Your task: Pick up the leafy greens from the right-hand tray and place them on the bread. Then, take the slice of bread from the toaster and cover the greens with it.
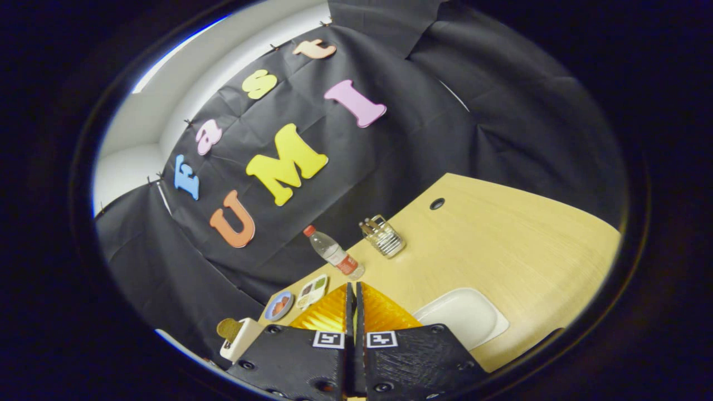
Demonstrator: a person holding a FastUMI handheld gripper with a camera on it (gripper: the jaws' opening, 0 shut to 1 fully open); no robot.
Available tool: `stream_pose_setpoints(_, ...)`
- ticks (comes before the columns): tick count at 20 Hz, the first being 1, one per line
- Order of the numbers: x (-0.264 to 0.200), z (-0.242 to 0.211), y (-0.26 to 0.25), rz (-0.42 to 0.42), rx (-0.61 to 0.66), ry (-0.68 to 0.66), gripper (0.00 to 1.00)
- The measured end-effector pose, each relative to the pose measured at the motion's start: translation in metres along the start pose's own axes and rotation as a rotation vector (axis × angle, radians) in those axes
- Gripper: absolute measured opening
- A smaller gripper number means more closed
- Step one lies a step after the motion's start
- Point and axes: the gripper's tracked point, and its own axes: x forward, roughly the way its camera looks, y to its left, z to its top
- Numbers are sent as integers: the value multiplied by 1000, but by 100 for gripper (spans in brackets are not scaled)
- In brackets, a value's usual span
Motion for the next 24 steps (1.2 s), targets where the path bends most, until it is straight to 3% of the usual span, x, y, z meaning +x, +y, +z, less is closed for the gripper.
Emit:
stream_pose_setpoints(6,11,-35,71,87,-45,43,0)
stream_pose_setpoints(14,37,-121,141,178,-74,161,0)
stream_pose_setpoints(20,49,-159,143,190,-24,206,0)
stream_pose_setpoints(24,51,-168,116,147,10,219,0)
